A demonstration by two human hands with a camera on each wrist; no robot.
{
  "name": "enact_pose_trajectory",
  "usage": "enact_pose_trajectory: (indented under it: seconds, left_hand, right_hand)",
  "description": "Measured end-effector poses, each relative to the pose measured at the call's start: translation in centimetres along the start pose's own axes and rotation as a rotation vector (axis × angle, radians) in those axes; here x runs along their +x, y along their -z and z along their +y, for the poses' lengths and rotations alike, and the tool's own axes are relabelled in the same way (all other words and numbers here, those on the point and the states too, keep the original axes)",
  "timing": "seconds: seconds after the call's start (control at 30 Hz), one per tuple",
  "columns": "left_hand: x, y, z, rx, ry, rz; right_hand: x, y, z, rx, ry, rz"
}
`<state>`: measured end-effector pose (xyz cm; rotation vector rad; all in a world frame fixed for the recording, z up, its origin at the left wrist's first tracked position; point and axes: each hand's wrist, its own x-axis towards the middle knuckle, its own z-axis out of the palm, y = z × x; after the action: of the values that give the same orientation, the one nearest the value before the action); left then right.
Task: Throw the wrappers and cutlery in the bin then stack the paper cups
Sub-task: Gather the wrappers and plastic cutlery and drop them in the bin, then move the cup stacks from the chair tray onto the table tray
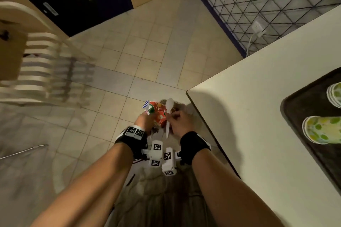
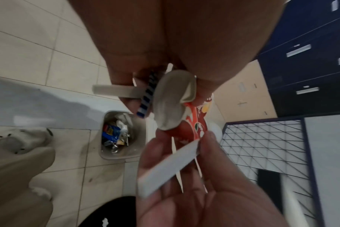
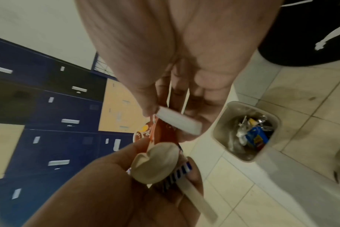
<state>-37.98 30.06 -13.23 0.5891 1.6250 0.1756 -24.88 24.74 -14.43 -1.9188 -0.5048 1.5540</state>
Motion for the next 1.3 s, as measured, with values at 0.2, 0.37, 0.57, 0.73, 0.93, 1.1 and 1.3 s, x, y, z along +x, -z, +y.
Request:
enact_pose_trajectory:
  seconds: [0.2, 0.37, 0.57, 0.73, 0.93, 1.1, 1.3]
  left_hand:
    - [10.3, -2.3, -3.7, 0.050, 0.113, 0.034]
    - [19.8, -4.5, -7.2, 0.084, 0.101, -0.018]
    - [26.7, -6.8, -9.1, 0.249, 0.064, -0.026]
    - [32.3, -6.5, -10.7, 0.095, 0.052, -0.037]
    - [27.3, -4.6, -7.2, -0.002, 0.025, -0.005]
    - [20.3, -1.8, -4.0, 0.060, -0.053, -0.021]
    - [8.6, 1.8, 0.1, 0.279, -0.296, 0.047]
  right_hand:
    - [10.2, -1.0, 8.2, 0.001, -0.115, 0.024]
    - [19.7, -1.2, 15.7, 0.022, -0.164, 0.041]
    - [24.3, -0.2, 17.4, 0.117, -0.244, 0.106]
    - [27.8, -0.5, 19.3, 0.068, -0.285, 0.058]
    - [25.8, -1.7, 16.7, -0.076, -0.182, 0.086]
    - [19.2, -2.1, 11.0, -0.281, -0.041, -0.009]
    - [9.5, -2.6, 3.2, -0.428, 0.040, -0.129]
